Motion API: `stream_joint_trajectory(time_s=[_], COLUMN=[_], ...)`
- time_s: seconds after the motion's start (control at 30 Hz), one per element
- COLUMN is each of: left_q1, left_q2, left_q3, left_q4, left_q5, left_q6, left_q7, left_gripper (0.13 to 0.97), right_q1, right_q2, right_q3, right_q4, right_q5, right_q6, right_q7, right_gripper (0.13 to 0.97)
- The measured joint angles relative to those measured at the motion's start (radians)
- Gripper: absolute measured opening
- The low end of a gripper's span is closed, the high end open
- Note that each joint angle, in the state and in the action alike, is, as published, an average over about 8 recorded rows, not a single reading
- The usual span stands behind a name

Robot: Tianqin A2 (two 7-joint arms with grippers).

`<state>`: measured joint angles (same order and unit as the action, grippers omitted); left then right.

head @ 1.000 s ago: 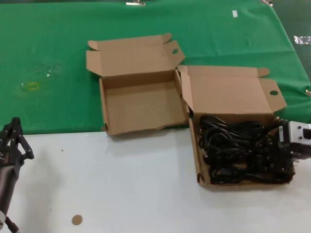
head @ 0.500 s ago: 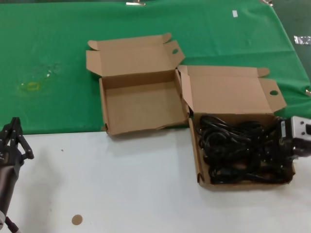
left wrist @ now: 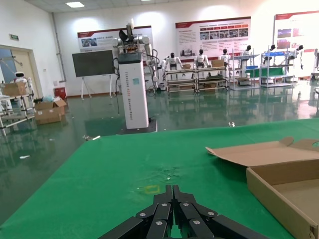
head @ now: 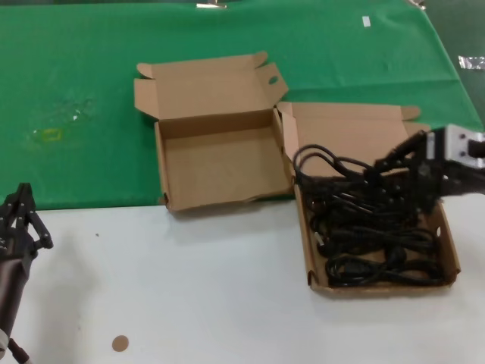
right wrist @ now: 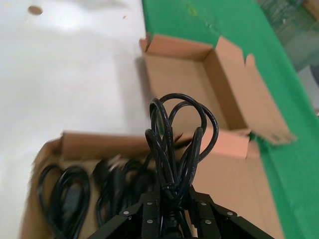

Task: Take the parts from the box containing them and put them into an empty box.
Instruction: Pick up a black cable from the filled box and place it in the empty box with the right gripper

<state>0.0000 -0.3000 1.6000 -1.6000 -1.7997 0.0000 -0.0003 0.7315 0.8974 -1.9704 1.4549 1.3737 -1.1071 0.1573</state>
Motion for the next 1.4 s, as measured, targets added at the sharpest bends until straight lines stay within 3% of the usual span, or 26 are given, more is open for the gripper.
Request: stream_joint_trajectory(time_s=[0.33,0.9,1.4], left_q1=[0.000,0.000,0.000], left_q2=[0.000,0.000,0.000], left_q3=[0.000,0.000,0.000], left_q4=[0.000,0.000,0.000], left_q5=[0.000,0.000,0.000], left_q6=[0.000,0.000,0.000], left_q7=[0.000,0.000,0.000], left_gripper=[0.152,0.152,0.152], right_q1=[0.121,0.267,0.358], right_q2=[-0.175,-0.528,-0.697], right_q3=[-0.081,-0.189,-0.210], right_q4=[-0.066,-0.362,-0.688], right_q5=[-0.101,-0.271,-0.282], right_q6=[0.022,0.172,0.306], right_q7=[0.037,0.084,-0.033], right_gripper=[0.246,0.245,0.244])
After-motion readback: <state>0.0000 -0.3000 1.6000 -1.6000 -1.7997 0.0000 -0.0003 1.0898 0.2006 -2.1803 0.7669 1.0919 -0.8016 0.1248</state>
